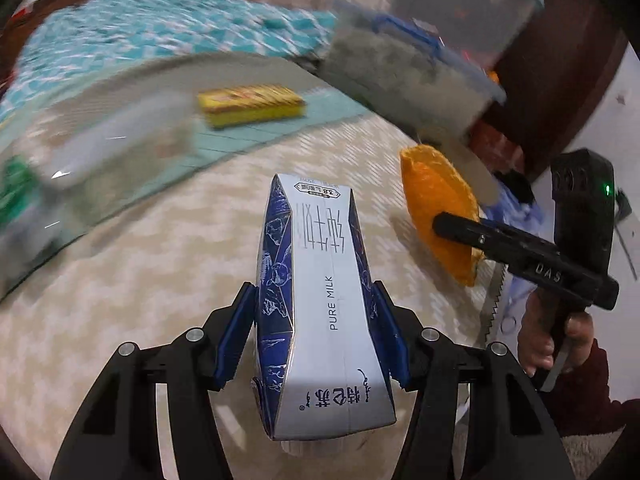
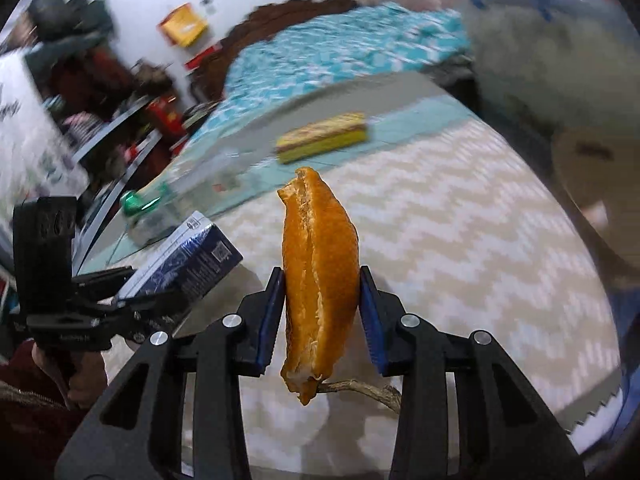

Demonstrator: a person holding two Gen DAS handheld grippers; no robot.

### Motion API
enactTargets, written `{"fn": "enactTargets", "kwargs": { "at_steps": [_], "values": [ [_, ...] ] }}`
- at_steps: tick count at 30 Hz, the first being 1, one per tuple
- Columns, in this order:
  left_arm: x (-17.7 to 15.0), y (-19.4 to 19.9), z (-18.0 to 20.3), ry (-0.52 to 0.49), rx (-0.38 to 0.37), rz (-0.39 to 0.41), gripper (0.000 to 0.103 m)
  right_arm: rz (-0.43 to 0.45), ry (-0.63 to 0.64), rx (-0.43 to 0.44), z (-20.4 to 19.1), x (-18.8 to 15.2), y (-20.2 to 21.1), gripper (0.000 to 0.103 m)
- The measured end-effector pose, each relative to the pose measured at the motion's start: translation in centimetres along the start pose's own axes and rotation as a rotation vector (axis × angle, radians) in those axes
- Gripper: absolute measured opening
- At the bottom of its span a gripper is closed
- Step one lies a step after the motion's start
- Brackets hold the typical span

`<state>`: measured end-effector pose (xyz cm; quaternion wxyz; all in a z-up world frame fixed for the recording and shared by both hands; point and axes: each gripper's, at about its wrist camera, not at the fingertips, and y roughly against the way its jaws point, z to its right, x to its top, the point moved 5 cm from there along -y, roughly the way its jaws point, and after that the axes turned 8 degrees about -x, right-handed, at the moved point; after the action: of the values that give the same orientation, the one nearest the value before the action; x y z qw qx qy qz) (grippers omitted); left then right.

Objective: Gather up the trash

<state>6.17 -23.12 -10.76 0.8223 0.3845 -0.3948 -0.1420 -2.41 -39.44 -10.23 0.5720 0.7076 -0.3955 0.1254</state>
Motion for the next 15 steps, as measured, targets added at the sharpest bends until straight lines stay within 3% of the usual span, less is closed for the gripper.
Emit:
{"fn": "enactTargets", "kwargs": {
  "at_steps": [4,10,15],
  "values": [
    [2.7,-4.4,3.2,-0.058,-0.064,-0.086,0.055,0.073,-0.158,0.029,5.3,1.4,2.4,0.039],
    [9.6,-9.9,10.0,-0.165,-0.159,-0.125,0.055,0.248,-0.39,-0.125,16.0,4.5,6.7,0.039],
    [15.2,-15.1,16.4,-0.255,-0.204,-0.134,0.055,0.298,-0.517,-0.169,22.2,5.9,7.3,0.042]
  ]
}}
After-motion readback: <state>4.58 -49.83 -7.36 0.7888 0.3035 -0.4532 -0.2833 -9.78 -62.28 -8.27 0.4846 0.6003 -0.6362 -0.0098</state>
